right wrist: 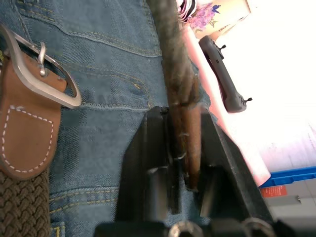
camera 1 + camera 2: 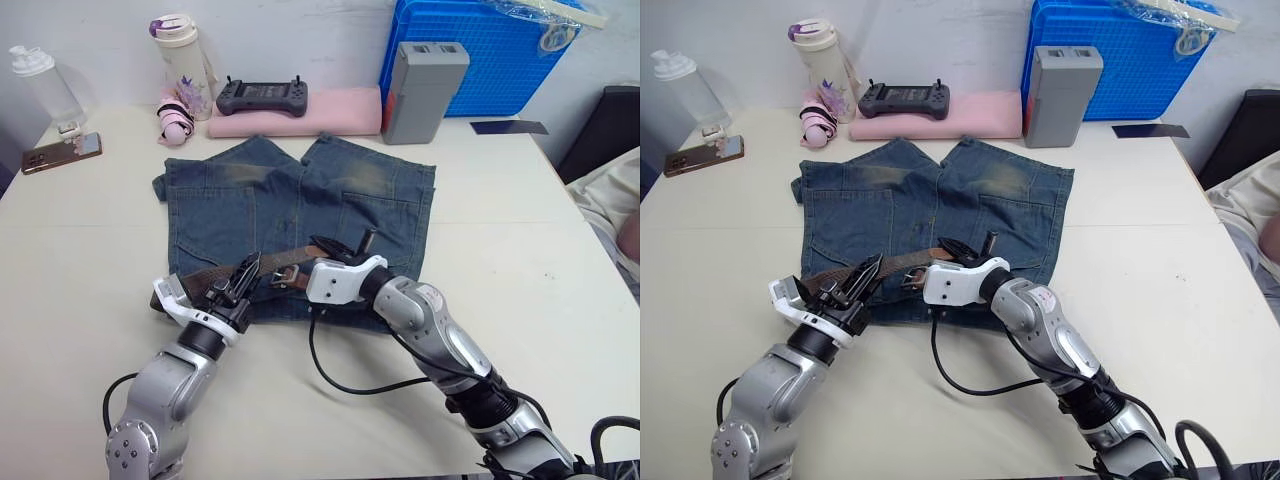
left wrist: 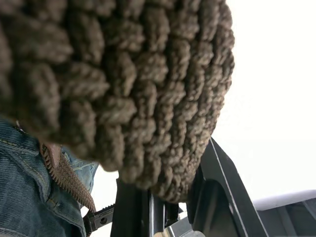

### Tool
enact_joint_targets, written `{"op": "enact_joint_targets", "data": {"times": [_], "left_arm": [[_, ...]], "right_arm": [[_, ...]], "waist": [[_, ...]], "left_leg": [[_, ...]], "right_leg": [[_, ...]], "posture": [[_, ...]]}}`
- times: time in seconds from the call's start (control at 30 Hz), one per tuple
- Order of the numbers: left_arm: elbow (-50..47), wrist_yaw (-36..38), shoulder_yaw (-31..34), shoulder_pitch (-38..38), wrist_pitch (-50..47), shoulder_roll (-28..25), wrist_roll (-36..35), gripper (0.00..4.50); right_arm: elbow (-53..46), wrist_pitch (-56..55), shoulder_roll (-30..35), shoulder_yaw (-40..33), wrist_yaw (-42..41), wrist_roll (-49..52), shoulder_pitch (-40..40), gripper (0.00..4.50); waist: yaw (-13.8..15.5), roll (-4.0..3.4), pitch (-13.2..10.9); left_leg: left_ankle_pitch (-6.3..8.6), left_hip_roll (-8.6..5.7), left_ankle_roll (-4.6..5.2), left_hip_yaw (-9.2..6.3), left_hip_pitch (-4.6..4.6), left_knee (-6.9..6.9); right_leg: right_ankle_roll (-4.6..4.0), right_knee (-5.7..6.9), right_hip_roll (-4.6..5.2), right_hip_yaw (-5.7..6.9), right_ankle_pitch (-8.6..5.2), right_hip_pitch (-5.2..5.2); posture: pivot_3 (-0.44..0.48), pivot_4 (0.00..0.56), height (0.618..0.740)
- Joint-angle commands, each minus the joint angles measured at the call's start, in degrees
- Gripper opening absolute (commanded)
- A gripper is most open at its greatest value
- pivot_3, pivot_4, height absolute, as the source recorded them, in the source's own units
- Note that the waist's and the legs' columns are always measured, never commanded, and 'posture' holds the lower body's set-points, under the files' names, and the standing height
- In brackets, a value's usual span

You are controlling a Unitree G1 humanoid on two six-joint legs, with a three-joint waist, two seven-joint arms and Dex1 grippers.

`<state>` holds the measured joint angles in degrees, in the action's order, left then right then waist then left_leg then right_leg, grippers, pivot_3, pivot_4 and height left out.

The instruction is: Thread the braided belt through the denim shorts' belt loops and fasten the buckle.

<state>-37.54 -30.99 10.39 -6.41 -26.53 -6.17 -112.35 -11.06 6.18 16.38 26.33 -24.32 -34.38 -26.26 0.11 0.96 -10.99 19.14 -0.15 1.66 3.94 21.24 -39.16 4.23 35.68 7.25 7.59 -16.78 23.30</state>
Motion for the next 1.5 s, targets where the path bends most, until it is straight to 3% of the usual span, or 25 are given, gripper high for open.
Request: {"op": "enact_joint_targets", "data": {"times": [0.03,0.17,0.4,0.5,0.63,0.97,1.2,1.5], "left_arm": [[-3.6,1.8,1.3,-0.2,-0.2,-1.7,-0.7,0.0],[-3.1,6.3,7.5,-0.8,-1.6,-7.3,-0.7,0.0],[11.4,23.0,24.3,-5.4,-18.0,-23.6,-0.7,0.0],[19.8,27.0,27.3,-6.7,-25.9,-29.2,-0.7,0.0],[29.8,25.8,26.8,-5.3,-31.3,-34.7,-0.7,0.0],[35.0,20.2,25.3,1.9,-31.4,-34.2,-0.7,0.0],[35.0,17.0,22.2,2.1,-31.1,-35.4,-0.7,0.0],[38.4,19.6,16.9,7.9,-32.7,-39.9,4.9,0.0]], "right_arm": [[-1.8,0.0,-0.4,-1.2,-0.6,1.3,0.2,2.5],[-3.1,2.6,-0.3,-3.6,-4.0,5.9,1.0,4.46],[-9.4,8.3,4.2,-10.5,-18.9,24.8,3.0,4.46],[-13.1,15.2,5.3,-12.5,-24.6,33.8,3.7,4.46],[-17.7,22.7,8.5,-12.9,-29.9,42.1,4.1,4.46],[-21.2,29.0,12.4,-13.8,-28.9,49.0,4.5,4.46],[-22.2,29.8,13.2,-13.2,-27.5,50.4,4.3,4.46],[-22.4,30.1,14.2,-12.9,-26.2,51.0,3.9,4.46]], "waist": [[0.0,0.0,0.0],[-0.1,0.0,0.0],[-0.1,-0.09,-0.1],[-0.1,-0.16,-0.1],[-0.1,-0.2,-0.1],[-0.1,-0.24,-0.2],[-0.2,-0.26,-0.2],[0.1,-0.29,-0.2]], "left_leg": [[0.0,0.0,0.0,0.0,0.0,0.0],[0.0,0.02,-0.01,0.0,-0.01,0.0],[0.02,0.08,-0.03,-0.04,0.03,0.05],[0.06,0.12,-0.06,-0.12,0.02,0.1],[0.09,0.14,-0.1,-0.15,0.03,0.13],[0.25,0.05,-0.11,-0.14,0.05,0.27],[0.24,0.04,-0.12,-0.1,0.04,0.32],[0.25,0.03,-0.15,-0.12,0.05,0.32]], "right_leg": [[0.0,0.0,0.0,0.0,0.0,0.0],[0.0,0.01,-0.02,0.0,0.0,0.0],[-0.04,-0.05,-0.12,0.01,-0.03,0.02],[-0.04,-0.06,-0.16,0.01,-0.06,0.03],[-0.06,-0.03,-0.08,0.0,-0.08,0.09],[-0.06,-0.1,0.16,0.04,-0.08,0.15],[-0.06,-0.09,0.15,0.04,-0.08,0.2],[-0.06,-0.1,0.16,0.05,-0.08,0.19]], "posture": [[0.0,0.15,0.712],[0.0,0.15,0.712],[0.0,0.15,0.712],[0.0,0.15,0.712],[0.0,0.15,0.712],[0.0,0.15,0.712],[0.0,0.15,0.712],[0.0,0.15,0.712]]}}
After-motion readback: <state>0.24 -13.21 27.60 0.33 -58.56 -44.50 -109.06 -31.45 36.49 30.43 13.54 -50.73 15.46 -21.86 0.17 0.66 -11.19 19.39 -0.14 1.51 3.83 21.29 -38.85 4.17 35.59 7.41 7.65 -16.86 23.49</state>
